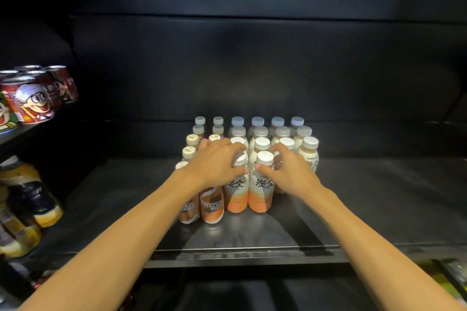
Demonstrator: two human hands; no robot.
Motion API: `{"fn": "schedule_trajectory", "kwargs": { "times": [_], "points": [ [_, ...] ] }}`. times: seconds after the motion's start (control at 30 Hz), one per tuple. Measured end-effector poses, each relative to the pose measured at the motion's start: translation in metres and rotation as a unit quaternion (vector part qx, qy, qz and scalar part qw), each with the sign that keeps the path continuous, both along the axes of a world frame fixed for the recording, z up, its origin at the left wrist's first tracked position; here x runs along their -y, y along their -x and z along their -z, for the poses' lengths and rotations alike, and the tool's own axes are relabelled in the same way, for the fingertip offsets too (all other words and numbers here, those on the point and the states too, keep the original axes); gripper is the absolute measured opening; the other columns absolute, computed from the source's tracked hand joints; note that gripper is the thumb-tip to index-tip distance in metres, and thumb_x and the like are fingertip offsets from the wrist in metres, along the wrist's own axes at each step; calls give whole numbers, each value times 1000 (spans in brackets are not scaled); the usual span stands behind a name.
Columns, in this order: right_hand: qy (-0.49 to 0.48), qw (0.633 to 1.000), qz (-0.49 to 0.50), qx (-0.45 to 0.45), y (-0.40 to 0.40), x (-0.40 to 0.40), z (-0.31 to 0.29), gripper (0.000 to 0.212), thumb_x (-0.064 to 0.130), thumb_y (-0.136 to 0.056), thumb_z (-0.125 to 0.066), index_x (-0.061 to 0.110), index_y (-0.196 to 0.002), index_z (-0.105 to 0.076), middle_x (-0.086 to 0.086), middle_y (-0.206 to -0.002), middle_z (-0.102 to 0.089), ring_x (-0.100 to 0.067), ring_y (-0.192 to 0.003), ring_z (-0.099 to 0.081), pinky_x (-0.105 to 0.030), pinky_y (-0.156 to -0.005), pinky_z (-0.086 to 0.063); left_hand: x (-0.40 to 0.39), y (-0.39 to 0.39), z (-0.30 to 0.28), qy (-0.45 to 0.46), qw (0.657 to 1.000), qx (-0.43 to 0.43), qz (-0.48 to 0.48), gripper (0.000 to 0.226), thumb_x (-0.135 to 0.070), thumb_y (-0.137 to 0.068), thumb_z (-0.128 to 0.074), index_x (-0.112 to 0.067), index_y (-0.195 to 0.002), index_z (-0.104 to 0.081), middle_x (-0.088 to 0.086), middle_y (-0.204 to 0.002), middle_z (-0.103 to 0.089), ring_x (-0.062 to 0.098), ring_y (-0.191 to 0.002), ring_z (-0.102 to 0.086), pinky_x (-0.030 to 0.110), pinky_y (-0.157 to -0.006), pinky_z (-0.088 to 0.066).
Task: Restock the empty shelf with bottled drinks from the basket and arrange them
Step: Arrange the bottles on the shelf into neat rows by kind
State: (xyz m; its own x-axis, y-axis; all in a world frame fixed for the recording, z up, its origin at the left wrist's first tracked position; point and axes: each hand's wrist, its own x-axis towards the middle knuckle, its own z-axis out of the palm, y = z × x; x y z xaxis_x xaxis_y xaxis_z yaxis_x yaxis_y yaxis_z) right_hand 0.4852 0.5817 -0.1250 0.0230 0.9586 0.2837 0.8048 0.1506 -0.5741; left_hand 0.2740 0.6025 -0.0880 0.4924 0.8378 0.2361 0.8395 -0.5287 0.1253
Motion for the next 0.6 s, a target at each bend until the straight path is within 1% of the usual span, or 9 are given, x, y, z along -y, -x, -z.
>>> {"fn": "schedule_trajectory", "kwargs": {
  "times": [0.1, 0.17, 0.27, 0.4, 0.53, 0.6],
  "points": [
    [-7, 1000, 7, -6, -2, -7, 4, 53, 55, -84, -75, 21, -121, -58, 3, -101, -68, -18, -94, -64, -35, -75, -51, -11, -2, 3, 7, 1000, -24, -6, 46, -52, -92, -62, -26, -130, -58, -2, -106, -61, 25, -110, -55, 45, -98, -35],
    [-9, 1000, 4, -6, -4, -11, 5, 53, 57, -82, -76, 22, -118, -59, 3, -99, -68, -18, -92, -64, -35, -75, -52, -17, -1, 7, 18, 1000, -6, -7, 47, -48, -92, -63, -28, -133, -57, -5, -99, -64, 23, -105, -57, 43, -98, -33],
    [-9, 1000, -3, -6, -7, -15, 4, 48, 53, -81, -79, 22, -113, -60, 2, -95, -67, -17, -89, -64, -33, -72, -49, -22, 0, 12, 9, 999, 29, -11, 48, -47, -89, -67, -31, -134, -58, -11, -86, -60, 19, -94, -56, 39, -96, -30],
    [-3, 1000, -22, 0, -9, -18, -1, 45, 49, -81, -82, 22, -110, -61, 2, -93, -68, -17, -87, -64, -29, -67, -46, -26, 0, 13, -13, 999, 32, -15, 47, -50, -86, -70, -30, -128, -63, -9, -87, -66, 17, -94, -58, 38, -94, -30],
    [-9, 999, -51, 13, -12, -19, -5, 43, 47, -82, -82, 25, -115, -65, 4, -92, -67, -16, -86, -62, -21, -63, -42, -25, -1, 15, -26, 999, 36, -19, 46, -50, -86, -70, -30, -127, -64, -9, -86, -66, 16, -91, -57, 36, -90, -27],
    [-16, 998, -53, 34, -12, -21, -6, 44, 49, -81, -82, 25, -115, -69, 3, -91, -68, -17, -86, -63, -26, -63, -42, -25, 0, 15, -26, 999, 40, -23, 47, -52, -86, -70, -30, -127, -64, -9, -87, -67, 16, -91, -57, 36, -91, -27]
  ]
}}
